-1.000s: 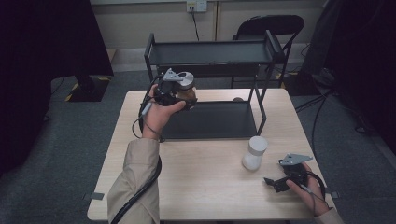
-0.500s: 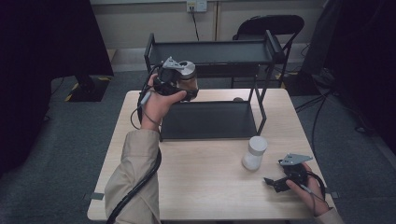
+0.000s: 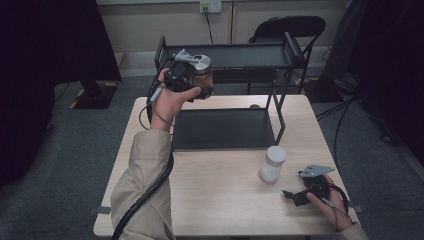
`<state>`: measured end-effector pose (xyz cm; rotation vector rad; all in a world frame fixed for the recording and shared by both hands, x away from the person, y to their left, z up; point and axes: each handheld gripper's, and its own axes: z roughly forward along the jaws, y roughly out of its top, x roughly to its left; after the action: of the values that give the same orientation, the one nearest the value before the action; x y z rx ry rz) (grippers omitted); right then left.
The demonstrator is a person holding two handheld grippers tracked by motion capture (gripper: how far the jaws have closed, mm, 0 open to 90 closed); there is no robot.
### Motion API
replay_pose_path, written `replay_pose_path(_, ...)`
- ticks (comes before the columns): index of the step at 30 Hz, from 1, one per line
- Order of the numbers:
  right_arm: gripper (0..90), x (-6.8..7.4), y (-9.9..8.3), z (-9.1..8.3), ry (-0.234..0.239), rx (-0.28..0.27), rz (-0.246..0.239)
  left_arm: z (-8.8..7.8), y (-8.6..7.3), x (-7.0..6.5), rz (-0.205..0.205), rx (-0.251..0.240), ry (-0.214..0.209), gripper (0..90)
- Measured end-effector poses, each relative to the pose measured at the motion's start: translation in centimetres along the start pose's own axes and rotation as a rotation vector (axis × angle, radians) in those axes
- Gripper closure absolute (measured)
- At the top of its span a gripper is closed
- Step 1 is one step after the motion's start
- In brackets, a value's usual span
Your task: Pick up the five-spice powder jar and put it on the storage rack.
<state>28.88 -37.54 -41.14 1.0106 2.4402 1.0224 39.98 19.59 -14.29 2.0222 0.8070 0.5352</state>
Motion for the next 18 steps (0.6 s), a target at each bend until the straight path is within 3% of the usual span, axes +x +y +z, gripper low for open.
replay_pose_path(18, 0.0, 0.0, 0.0, 0.0, 0.000, 0.000, 0.000, -1.5, 2.8, 0.5, 0.002, 0.007, 0.023, 30.0)
